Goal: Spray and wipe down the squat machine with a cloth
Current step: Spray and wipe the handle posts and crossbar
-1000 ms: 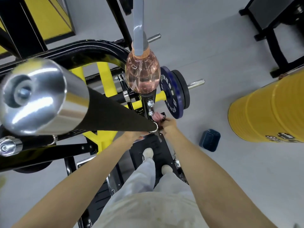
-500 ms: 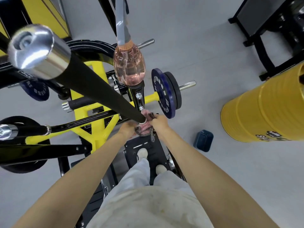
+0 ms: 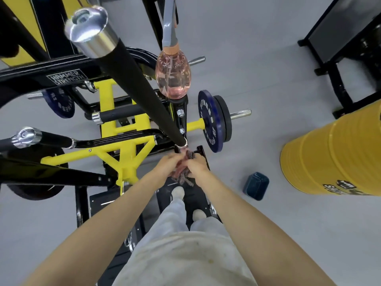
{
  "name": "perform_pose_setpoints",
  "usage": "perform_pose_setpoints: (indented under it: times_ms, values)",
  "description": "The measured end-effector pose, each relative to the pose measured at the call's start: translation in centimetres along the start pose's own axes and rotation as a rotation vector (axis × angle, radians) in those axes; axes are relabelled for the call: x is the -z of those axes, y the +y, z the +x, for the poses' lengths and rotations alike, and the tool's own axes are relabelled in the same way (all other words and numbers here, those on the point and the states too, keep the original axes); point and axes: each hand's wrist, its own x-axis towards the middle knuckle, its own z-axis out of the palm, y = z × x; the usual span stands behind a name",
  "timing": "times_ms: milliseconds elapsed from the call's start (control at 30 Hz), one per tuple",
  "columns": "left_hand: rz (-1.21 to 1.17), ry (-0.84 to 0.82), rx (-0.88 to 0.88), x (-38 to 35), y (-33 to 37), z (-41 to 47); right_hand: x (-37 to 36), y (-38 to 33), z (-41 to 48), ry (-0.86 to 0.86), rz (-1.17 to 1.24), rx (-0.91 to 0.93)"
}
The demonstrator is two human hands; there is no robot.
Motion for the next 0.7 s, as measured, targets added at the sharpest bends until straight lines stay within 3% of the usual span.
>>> perform_pose_setpoints:
  times_ms: [67,167,300,400,467,567,700]
  values:
    - [-0.002,-0.06,-0.016,0.5,-0.4,0.0,0.0,-0.1,-0.5,-0.075,0.029,-0.01]
    - [-0.051,-0.026,0.012,1.4,-1.1,0.9,0.1,0.0,-0.4,-0.147,0.059,-0.003]
    - [-0.435,-0.191,0.086,2.2,-0.8,0.8,-0.6,-1.3,-1.2,-0.257,0.074,0.021]
    - [-0.508,-0.092,0.128,2.7,-1.1,1.4,-0.1,-2.9,-1.3,-0.268,0.045,-0.007]
    - [-0.493,0.101,0.143,2.7,-1.7,2.8,0.7,-3.4,-0.5,-0.085,-0.076,0.072]
    - [-0.478,0.235,0.178,2.5,-1.4,4.6,1.9,-4.4,1.3,0.299,-0.28,0.248]
    - [-0.54,0.187,0.214,2.0,-0.7,7.4,1.2,-6.1,0.7,0.138,-0.522,0.415]
